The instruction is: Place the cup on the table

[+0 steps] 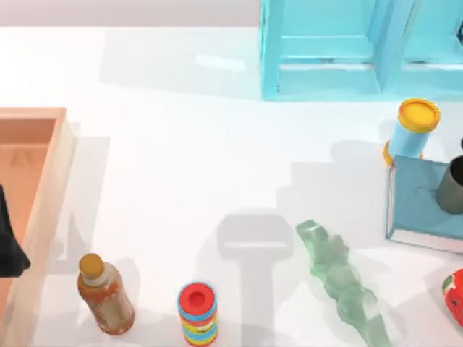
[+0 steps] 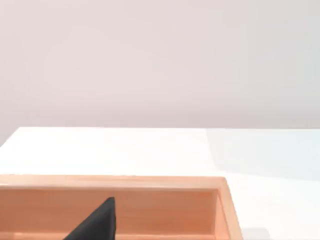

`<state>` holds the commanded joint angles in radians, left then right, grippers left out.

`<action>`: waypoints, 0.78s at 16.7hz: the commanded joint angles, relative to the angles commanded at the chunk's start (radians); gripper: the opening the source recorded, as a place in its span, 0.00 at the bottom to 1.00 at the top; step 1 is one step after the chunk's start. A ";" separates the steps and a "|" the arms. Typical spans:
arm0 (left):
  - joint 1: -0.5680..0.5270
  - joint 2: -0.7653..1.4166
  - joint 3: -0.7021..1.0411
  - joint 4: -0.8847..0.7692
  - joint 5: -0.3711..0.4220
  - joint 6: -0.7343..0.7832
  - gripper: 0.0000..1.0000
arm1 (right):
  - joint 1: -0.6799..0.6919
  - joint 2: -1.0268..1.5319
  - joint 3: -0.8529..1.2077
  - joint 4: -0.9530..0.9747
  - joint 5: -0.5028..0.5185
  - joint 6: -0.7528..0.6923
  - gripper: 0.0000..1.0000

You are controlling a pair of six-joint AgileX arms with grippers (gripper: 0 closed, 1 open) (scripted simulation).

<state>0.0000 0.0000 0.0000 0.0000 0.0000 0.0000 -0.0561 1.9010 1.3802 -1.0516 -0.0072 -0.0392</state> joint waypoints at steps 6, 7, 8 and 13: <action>0.000 0.000 0.000 0.000 0.000 0.000 1.00 | 0.000 0.000 0.000 0.000 0.000 0.000 0.17; 0.000 0.000 0.000 0.000 0.000 0.000 1.00 | 0.000 0.000 0.000 0.000 0.000 0.000 0.10; 0.000 0.000 0.000 0.000 0.000 0.000 1.00 | 0.000 0.000 0.000 0.000 0.000 0.000 0.02; 0.000 0.000 0.000 0.000 0.000 0.000 1.00 | 0.000 0.000 0.000 0.000 0.000 0.000 0.00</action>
<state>0.0000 0.0000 0.0000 0.0000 0.0000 0.0000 -0.0561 1.9010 1.3802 -1.0516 -0.0072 -0.0392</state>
